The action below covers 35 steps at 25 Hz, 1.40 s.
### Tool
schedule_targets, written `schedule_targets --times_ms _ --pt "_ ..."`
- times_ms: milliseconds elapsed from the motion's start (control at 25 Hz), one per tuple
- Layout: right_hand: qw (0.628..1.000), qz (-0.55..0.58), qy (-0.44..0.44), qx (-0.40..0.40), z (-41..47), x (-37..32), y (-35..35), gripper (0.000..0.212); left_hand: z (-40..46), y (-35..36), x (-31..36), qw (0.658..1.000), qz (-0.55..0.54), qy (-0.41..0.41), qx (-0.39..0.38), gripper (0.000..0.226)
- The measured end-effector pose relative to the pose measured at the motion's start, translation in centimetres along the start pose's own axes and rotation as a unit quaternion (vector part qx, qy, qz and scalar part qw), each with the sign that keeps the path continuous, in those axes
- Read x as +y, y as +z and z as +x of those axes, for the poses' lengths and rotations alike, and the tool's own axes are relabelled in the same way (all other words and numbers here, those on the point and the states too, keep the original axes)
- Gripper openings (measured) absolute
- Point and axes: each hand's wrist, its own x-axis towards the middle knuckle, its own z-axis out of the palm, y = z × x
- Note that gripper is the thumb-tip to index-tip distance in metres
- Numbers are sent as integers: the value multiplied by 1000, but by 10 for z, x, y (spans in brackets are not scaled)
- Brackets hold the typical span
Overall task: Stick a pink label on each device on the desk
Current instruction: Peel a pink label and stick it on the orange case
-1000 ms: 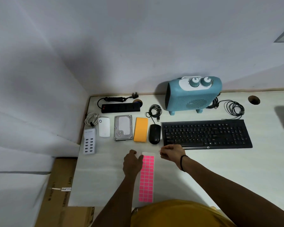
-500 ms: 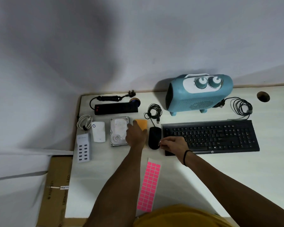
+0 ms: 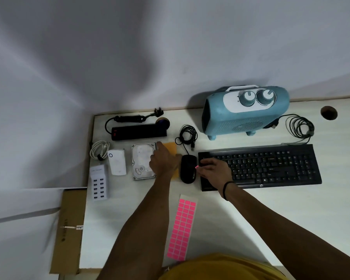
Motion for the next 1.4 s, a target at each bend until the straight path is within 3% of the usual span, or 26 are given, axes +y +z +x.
schedule_targets --times_ms 120,160,240,320,400,480,680,880,1160,1320,1400 --pt "999 26 -20 -6 -6 -16 -2 25 -6 -23 -4 976 -216 -28 -27 62" --pt "999 31 -36 -8 -10 -24 -2 23 -9 -31 -7 936 -341 -44 -72 52" --pt "996 46 -77 -24 -22 -41 -3 15 -29 -47 -12 816 -537 -66 -202 35" --pt "990 52 -125 -49 -36 -60 -5 11 -52 -57 -14 724 -621 -73 -290 39" --pt "983 44 -165 -64 -54 -78 -10 11 -75 -63 -13 666 -663 -69 -336 51" --pt "978 40 -189 -81 -68 -90 -14 13 -92 -68 -12 635 -683 -59 -356 54" --pt "972 40 -207 -102 -103 -98 -15 17 -128 -81 -6 628 -690 -13 -360 47" --pt "986 27 -165 -24 -130 -98 -10 43 -146 -90 -2 607 -716 16 -344 45" --pt "985 -20 -163 56 -147 -96 -6 44 -157 -90 1 614 -720 27 -321 46" --pt "981 -68 -164 81 -149 -104 -7 53 -161 -92 -2 595 -740 20 -313 49" --pt "977 -101 -169 85 -150 -106 -10 53 -157 -95 -5 607 -733 30 -306 52"
